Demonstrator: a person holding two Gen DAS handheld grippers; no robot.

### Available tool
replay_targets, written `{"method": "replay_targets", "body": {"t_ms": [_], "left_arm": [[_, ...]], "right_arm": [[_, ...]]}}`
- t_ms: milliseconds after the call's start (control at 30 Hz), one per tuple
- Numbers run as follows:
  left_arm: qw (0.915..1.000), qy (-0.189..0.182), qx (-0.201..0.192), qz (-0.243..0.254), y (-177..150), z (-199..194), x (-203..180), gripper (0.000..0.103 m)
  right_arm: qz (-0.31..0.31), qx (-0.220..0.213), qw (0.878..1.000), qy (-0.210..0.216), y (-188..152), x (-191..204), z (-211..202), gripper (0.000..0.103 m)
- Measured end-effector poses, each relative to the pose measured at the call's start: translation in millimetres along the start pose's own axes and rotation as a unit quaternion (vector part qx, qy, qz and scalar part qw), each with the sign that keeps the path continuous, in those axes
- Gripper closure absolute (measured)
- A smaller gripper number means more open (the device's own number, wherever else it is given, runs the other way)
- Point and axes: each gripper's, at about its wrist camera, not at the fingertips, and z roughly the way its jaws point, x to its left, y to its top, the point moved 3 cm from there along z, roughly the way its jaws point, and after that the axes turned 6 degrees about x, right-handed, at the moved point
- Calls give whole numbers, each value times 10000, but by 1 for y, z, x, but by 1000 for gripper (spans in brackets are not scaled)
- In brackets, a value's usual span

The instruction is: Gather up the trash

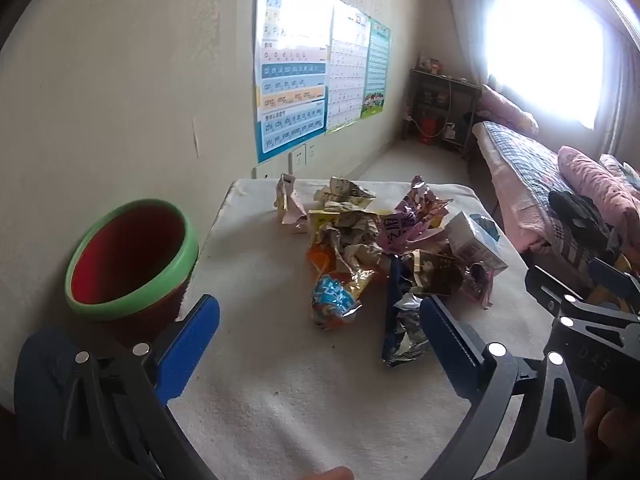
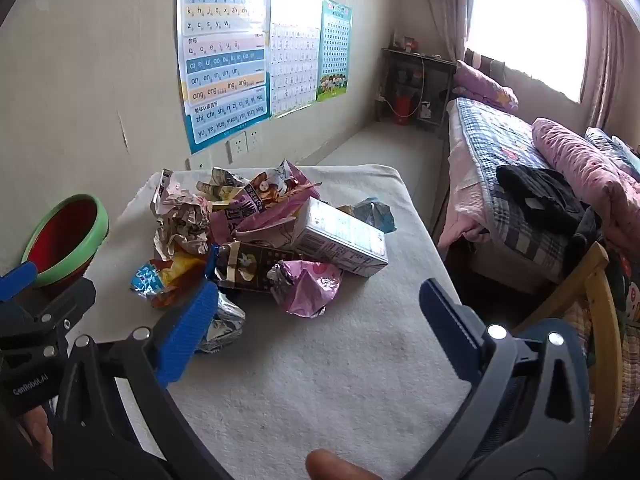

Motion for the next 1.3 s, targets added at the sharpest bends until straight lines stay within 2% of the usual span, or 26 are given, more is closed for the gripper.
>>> {"method": "replay_targets", "body": {"t_ms": [67, 200, 400, 1300], "left_arm": [[10000, 37, 3, -43, 1, 1, 4, 8], [9995, 219, -117, 207, 2, -1, -11, 8], [10000, -13, -45, 82, 3, -2, 1, 8], [10000, 23, -26, 64, 1, 1, 0, 8]], "right_arm": [[-26, 1, 10000, -35, 0, 0, 1, 4], [30, -106, 9999, 0, 1, 0, -3, 4], [57, -92, 9999, 64, 1, -2, -3, 4], [-36, -19, 9999, 99, -1, 3, 2, 4]]}}
